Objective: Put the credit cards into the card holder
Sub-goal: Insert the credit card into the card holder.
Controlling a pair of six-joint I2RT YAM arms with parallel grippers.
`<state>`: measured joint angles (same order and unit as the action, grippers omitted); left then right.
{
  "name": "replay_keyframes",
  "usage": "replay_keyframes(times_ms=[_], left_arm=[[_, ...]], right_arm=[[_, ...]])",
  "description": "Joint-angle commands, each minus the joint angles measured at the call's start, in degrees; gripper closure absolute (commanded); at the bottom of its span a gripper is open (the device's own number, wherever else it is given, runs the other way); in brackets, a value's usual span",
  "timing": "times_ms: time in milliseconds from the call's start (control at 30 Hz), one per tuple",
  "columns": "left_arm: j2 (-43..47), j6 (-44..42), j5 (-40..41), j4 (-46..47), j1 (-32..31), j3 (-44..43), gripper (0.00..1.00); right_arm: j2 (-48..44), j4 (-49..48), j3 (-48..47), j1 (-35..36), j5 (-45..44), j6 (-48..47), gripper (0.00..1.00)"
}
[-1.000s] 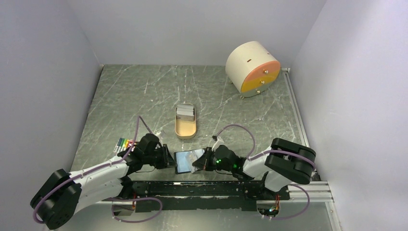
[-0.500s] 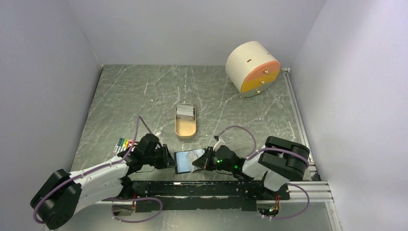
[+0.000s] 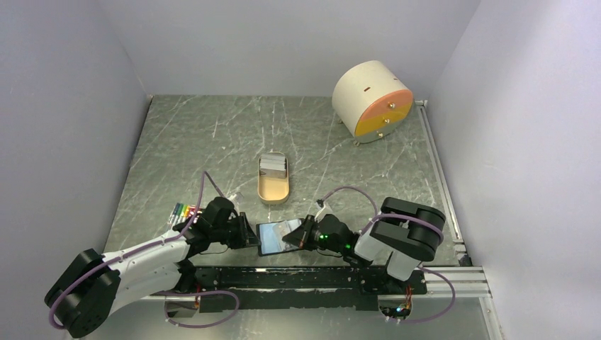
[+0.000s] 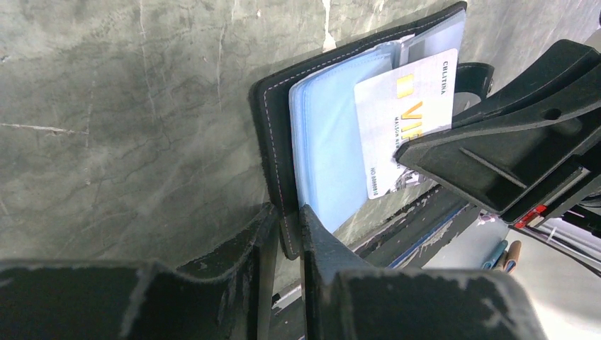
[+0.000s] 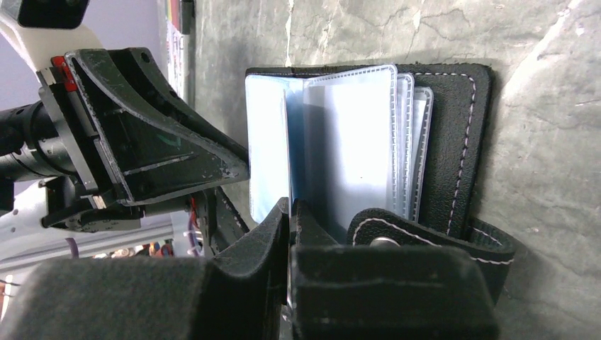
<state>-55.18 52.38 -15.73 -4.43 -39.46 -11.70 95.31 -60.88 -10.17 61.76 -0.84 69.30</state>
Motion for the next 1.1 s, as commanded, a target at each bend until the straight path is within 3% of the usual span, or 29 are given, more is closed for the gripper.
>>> replay_keyframes(times_ms=[0, 533, 733, 867, 1067], left_arm=[[0.06, 0.35, -0.64, -0.43, 0.18, 1.69, 0.76], [-1.29, 0.82, -1.67, 1.68, 0.24, 2.21, 0.77], [-1.65, 1.09, -1.91, 2.81, 0.20, 2.50, 0.77], [-1.56, 0.88, -1.71, 2.39, 0.18, 1.97, 0.77], [-1.56, 0.97, -1.69, 2.87, 0.19, 2.08, 0.78]], right_arm=[[1.74, -1.98, 1.51, -0.29, -1.92, 0.69, 0.97], [6.57, -7.92, 1.47, -0.30, -2.86, 2.39, 0.96], [6.54, -5.81, 0.53, 0.21, -1.46, 3.21, 0.84], [0.63, 4.57, 0.00, 0.64, -2.81, 2.53, 0.76], [-10.25, 29.42, -4.78, 0.73, -7.39, -1.92, 0.62]])
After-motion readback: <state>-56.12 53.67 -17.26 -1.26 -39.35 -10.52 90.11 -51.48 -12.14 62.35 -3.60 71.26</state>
